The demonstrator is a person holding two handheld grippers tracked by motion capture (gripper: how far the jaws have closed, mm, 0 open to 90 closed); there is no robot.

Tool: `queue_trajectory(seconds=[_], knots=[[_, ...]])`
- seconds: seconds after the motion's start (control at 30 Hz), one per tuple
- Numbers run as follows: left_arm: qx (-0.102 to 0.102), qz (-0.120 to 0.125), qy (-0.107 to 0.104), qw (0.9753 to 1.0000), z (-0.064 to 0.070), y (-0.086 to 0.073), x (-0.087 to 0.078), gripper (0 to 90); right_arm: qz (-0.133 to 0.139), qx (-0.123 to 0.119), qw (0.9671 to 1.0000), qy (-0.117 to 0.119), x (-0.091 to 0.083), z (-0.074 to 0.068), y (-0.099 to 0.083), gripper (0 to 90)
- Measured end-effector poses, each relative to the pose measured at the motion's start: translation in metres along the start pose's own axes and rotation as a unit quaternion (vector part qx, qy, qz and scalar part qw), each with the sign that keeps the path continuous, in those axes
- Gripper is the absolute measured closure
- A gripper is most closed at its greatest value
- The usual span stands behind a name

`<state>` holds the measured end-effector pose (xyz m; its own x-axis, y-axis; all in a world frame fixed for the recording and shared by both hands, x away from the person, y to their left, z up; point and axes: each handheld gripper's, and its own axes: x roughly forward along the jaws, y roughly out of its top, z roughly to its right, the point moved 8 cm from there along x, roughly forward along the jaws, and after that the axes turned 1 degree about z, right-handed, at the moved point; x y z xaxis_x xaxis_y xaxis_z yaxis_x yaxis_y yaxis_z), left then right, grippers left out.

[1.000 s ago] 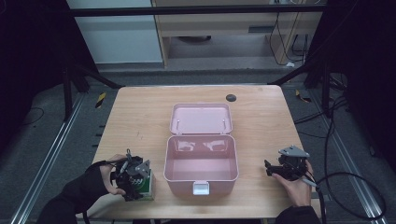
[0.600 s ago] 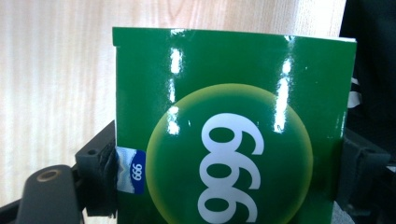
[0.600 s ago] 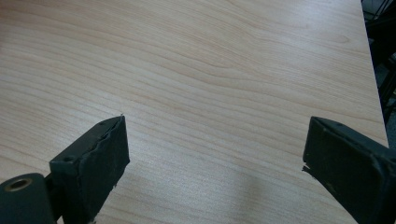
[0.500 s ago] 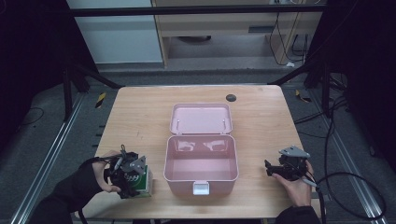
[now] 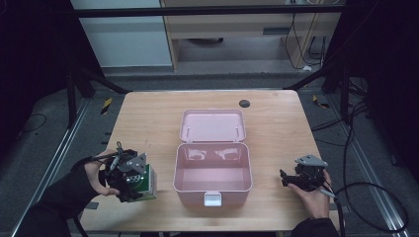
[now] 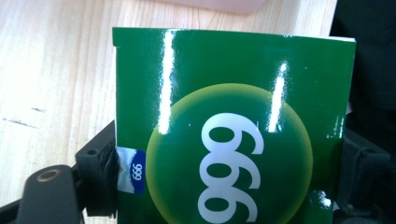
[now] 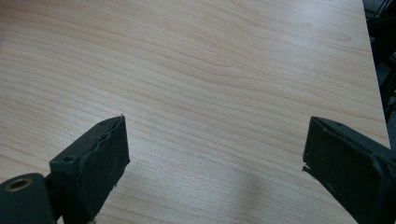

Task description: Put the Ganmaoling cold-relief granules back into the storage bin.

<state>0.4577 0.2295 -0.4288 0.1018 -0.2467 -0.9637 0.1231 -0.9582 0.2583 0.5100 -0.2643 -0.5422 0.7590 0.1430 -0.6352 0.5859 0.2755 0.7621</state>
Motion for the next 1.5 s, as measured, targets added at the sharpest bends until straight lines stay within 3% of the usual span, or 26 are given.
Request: queue_trajectory(seconds=[0.57,1.3,1.5], knots=[[-0.004,0.031,0.008,0.9995,-0.007,0.028,-0.041,15.0,0.001,0.000,1.0000,0.000,0.000,0.000,0.000,7.2],[0.032,0.020,0.013,0.9992,-0.018,0.063,-0.060,15.0,0.002,0.000,1.0000,0.000,0.000,0.001,0.000,7.2],[0.038,0.027,0.013,0.9988,-0.022,0.071,-0.065,15.0,0.002,-0.001,1.0000,0.000,0.000,0.001,0.000,7.2]])
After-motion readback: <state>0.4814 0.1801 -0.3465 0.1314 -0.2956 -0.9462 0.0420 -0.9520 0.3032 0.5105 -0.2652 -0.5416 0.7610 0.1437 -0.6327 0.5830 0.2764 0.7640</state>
